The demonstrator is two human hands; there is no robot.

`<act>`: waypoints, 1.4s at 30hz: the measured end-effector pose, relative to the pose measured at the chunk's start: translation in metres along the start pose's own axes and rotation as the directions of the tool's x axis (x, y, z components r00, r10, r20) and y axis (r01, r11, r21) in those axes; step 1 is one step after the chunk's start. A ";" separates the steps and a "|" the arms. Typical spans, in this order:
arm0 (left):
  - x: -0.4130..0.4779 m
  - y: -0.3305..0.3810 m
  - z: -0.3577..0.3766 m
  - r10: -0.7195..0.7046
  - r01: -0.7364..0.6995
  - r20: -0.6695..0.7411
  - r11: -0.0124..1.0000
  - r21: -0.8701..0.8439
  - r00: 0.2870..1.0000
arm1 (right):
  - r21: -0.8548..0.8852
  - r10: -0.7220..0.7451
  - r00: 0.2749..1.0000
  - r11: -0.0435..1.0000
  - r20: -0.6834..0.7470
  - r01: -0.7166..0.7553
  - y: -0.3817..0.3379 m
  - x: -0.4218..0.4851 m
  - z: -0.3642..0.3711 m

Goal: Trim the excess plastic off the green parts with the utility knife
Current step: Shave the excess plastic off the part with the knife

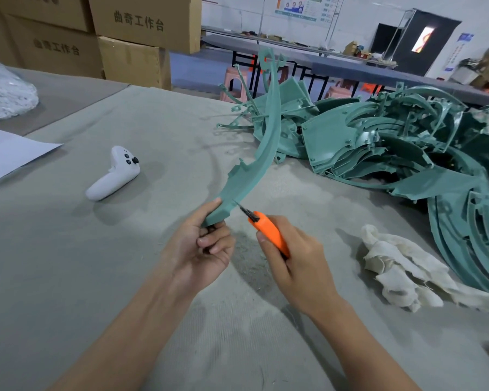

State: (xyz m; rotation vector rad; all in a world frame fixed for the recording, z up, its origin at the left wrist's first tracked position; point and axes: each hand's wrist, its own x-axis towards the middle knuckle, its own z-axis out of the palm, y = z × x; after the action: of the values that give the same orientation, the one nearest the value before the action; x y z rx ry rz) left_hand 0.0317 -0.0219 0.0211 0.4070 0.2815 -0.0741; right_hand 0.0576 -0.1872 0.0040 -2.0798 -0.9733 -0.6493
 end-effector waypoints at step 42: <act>-0.001 -0.005 0.000 -0.003 0.003 0.014 0.999 0.048 1.000 | 0.080 0.090 0.994 0.993 -0.063 -0.085 0.007 0.006 0.002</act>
State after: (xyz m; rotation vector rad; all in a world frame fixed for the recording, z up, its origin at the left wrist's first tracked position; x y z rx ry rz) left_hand 0.0305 -0.0260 0.0190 0.4534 0.2665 -0.0870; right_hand 0.0668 -0.1856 0.0045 -2.0083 -0.8518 -0.6221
